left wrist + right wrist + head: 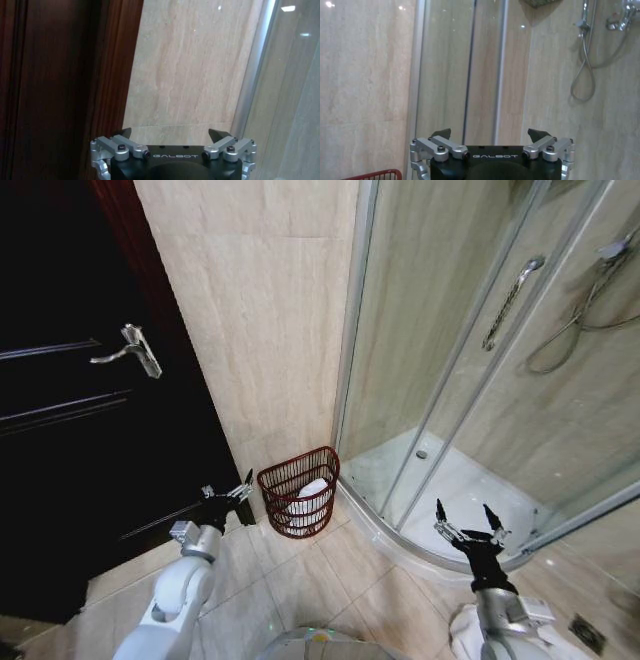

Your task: Discard the used towel into the hamper.

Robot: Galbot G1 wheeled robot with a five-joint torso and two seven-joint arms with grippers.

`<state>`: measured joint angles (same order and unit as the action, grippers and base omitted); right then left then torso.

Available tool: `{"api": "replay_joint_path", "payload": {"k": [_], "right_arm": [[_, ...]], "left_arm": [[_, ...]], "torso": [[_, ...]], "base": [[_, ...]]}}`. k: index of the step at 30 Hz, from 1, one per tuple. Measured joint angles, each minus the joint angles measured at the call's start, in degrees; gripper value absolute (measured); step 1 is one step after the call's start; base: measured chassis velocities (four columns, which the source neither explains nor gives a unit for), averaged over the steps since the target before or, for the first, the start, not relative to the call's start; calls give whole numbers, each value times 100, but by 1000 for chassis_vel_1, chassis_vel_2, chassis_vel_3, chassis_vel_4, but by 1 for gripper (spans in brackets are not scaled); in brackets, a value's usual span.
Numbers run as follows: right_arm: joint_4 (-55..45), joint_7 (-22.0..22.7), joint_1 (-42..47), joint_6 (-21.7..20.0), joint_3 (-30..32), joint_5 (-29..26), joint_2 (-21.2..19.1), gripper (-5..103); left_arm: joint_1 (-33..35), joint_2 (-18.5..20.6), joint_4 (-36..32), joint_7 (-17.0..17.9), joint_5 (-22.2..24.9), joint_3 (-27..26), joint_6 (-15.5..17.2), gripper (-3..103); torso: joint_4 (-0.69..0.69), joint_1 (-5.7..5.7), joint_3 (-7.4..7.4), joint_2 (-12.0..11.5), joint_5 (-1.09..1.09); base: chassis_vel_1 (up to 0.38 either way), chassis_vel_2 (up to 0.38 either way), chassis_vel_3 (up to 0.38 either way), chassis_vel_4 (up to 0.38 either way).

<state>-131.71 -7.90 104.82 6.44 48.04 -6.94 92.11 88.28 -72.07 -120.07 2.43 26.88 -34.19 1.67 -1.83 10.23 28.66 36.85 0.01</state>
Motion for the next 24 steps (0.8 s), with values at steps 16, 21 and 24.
{"api": "replay_joint_path", "payload": {"k": [16,21,24], "right_arm": [[-390,-129,83,-84,-86,330,6,100],[-375,-129,47,-100,-98,359,6,100],[-352,-129,43,-101,-94,368,6,100]], "left_arm": [[-263,60,76,-19,-289,216,1,100],[-298,139,79,-30,-142,251,8,100],[-331,153,105,-33,-124,254,6,100]], "torso": [[0,2,1,0,0],[-1,2,1,0,0],[-1,1,0,0,-1]], "base": [[0,0,0,0],[64,-51,-52,55],[95,-83,-80,84]]}}
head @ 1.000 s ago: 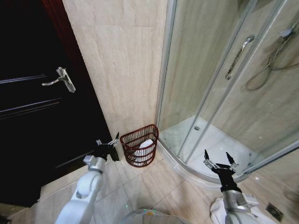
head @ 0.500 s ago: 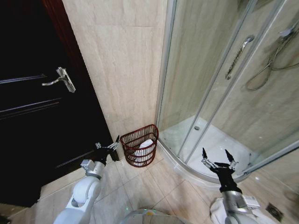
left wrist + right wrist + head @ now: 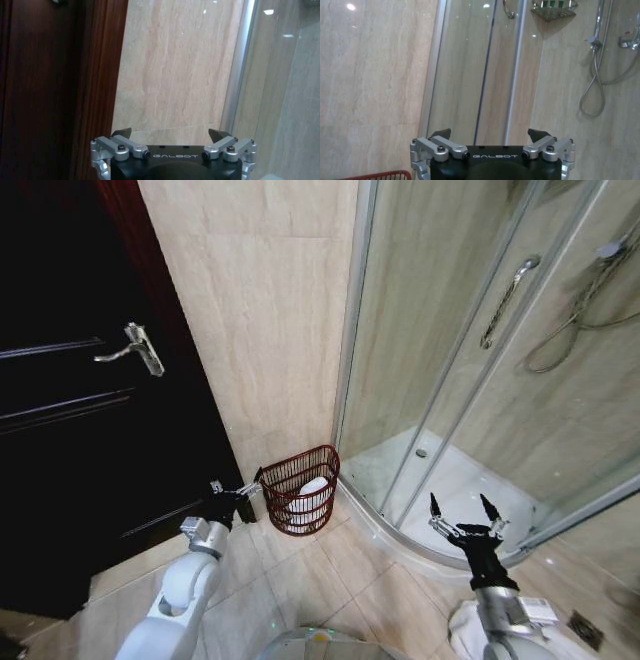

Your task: Discard the used towel into the hamper.

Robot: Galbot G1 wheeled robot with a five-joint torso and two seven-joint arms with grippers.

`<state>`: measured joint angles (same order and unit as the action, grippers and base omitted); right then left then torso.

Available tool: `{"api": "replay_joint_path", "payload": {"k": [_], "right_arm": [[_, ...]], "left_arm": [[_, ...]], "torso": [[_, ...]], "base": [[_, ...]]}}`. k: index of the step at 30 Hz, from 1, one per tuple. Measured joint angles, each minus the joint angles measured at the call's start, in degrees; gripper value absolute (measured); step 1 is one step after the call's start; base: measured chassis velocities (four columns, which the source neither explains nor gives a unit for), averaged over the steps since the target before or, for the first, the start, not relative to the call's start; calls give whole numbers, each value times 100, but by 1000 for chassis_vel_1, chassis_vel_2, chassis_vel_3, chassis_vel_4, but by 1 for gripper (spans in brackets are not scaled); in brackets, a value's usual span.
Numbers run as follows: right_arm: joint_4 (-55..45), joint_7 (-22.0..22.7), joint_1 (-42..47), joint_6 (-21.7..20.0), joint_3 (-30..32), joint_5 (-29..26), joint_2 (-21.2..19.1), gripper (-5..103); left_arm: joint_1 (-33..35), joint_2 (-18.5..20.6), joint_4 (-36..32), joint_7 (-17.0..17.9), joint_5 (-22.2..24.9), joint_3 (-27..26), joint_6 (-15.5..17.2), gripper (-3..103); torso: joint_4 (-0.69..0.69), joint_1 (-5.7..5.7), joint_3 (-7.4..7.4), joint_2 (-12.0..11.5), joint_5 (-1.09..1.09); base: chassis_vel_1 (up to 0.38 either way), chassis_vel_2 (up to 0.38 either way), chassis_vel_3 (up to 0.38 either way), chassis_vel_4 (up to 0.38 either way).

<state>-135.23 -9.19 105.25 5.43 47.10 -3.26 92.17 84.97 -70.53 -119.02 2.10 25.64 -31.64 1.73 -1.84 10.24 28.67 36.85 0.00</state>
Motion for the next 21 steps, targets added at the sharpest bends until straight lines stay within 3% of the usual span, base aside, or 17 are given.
{"api": "replay_joint_path", "payload": {"k": [21], "right_arm": [[183,9,28,83,31,135,-3,100]], "left_arm": [[-146,-36,201,-117,-133,139,-54,100]], "torso": [[1,0,0,0,-1]], "base": [[80,-86,-81,81]]}}
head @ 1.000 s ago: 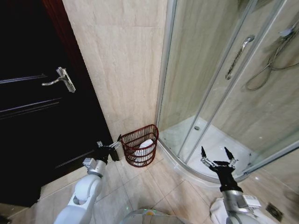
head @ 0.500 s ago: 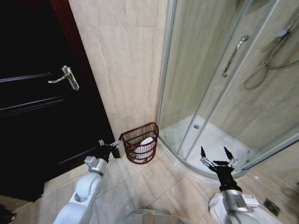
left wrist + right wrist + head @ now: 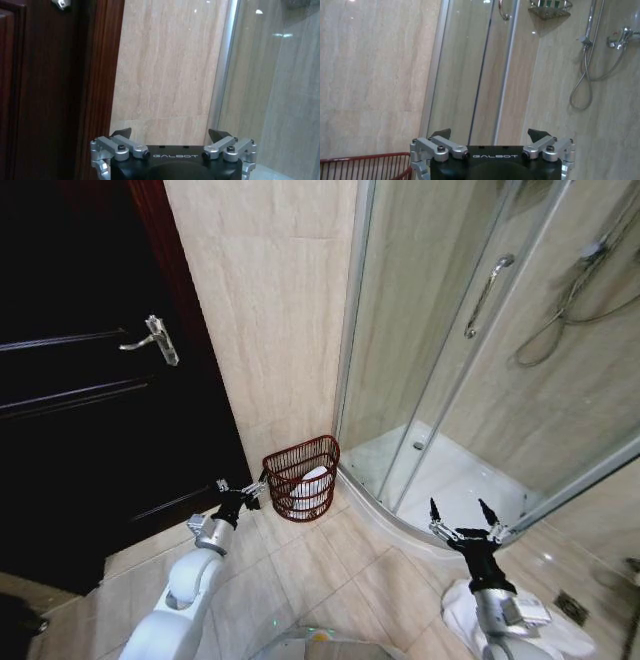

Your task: Discard the used towel into the hamper.

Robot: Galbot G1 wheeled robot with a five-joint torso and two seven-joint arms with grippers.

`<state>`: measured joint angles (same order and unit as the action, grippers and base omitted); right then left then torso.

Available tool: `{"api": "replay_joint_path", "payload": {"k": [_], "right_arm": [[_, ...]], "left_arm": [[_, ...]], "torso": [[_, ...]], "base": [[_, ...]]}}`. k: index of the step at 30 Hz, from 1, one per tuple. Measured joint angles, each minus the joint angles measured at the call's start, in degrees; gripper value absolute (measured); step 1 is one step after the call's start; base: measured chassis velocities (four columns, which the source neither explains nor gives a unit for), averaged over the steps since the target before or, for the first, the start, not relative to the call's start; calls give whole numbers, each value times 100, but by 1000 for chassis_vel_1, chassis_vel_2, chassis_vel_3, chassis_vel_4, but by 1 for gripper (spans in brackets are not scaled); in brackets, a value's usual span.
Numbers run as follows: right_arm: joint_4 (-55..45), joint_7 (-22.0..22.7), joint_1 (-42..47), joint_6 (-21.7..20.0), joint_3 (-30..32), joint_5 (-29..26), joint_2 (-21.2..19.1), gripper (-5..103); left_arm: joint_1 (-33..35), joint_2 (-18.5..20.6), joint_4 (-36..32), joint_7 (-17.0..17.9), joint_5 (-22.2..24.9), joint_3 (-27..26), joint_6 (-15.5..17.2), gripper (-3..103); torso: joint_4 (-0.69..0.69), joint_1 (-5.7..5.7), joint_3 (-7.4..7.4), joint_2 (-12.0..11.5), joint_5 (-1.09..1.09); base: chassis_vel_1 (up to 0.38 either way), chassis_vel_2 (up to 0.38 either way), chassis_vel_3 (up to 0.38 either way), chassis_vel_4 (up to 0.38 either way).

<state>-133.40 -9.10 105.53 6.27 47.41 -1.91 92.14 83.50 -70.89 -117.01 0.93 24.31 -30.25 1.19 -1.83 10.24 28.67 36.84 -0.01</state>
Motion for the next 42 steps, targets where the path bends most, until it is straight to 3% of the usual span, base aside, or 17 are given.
{"api": "replay_joint_path", "payload": {"k": [42], "right_arm": [[-16,-3,54,159,-83,111,0,100]], "left_arm": [[24,55,-43,-87,-45,-35,-69,100]], "torso": [[0,0,0,0,1]], "base": [[111,-112,-109,110]]}}
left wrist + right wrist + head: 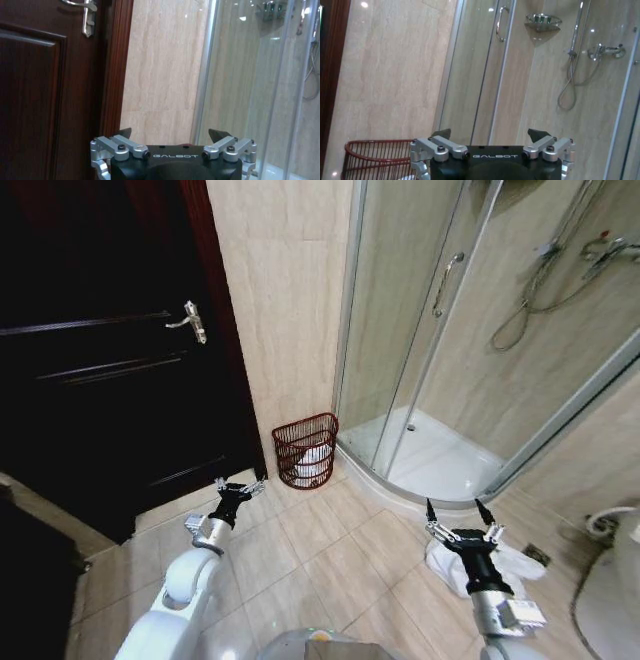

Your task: Discard the used towel into the hamper.

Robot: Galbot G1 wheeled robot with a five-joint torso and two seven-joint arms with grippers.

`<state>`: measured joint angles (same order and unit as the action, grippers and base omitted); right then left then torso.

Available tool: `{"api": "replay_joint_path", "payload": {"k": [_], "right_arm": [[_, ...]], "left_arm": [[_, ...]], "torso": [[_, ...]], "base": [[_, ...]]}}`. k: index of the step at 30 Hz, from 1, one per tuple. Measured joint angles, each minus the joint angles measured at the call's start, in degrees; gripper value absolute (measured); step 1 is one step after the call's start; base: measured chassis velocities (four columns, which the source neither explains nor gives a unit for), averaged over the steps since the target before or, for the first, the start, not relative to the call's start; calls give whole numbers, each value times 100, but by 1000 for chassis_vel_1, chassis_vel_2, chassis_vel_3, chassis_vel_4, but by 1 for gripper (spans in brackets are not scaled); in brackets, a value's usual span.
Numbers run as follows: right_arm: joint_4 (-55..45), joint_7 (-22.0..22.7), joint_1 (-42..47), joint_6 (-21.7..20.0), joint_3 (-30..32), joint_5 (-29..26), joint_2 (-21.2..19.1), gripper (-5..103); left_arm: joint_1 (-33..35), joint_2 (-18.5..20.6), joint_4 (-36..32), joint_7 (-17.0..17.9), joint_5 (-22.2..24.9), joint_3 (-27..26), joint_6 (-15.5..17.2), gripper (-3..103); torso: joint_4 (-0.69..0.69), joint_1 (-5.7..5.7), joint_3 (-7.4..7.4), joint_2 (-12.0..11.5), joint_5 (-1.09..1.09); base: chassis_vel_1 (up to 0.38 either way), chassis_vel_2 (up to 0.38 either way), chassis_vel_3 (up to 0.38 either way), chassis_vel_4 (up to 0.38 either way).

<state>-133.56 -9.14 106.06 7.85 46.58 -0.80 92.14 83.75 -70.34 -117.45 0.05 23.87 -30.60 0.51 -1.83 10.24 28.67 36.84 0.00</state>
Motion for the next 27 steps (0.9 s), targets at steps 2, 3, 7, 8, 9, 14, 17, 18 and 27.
{"api": "replay_joint_path", "payload": {"k": [2,3,7,8,9,14,17,18,27], "right_arm": [[34,1,-5,71,16,-25,0,100],[56,6,-4,88,28,-66,0,100],[92,34,22,117,59,-127,0,100],[92,34,22,117,59,-127,0,100],[108,60,22,128,65,-133,0,100],[147,109,23,157,95,-129,0,100],[144,55,29,157,114,-93,0,100],[141,14,25,157,130,-69,0,100],[189,30,-34,150,136,-59,0,100]], "left_arm": [[0,-7,0,0,-23,12,1,100],[3,-7,0,0,-50,20,2,100],[7,-7,0,-2,-89,33,4,100],[7,-7,0,-2,-89,33,4,100],[7,-9,0,-3,-101,47,5,100],[-19,-39,0,-4,-161,143,27,100],[-47,-62,1,-4,-204,199,62,100],[-54,-63,-1,-4,-210,215,73,100],[-143,-23,18,-4,-166,228,149,100]], "torso": [[-1,-2,-1,1,1],[-1,-2,-1,1,-1],[0,-1,0,0,0],[0,-1,0,0,0],[0,0,0,0,-1],[0,2,1,0,0],[0,1,1,0,0],[0,1,0,0,0],[-1,0,0,0,1]], "base": [[125,-96,-106,63],[73,-90,-62,64],[25,-32,-31,21],[0,0,0,0],[0,0,0,0],[0,0,0,0],[0,0,0,0],[0,0,0,0],[-25,-18,32,33]]}}
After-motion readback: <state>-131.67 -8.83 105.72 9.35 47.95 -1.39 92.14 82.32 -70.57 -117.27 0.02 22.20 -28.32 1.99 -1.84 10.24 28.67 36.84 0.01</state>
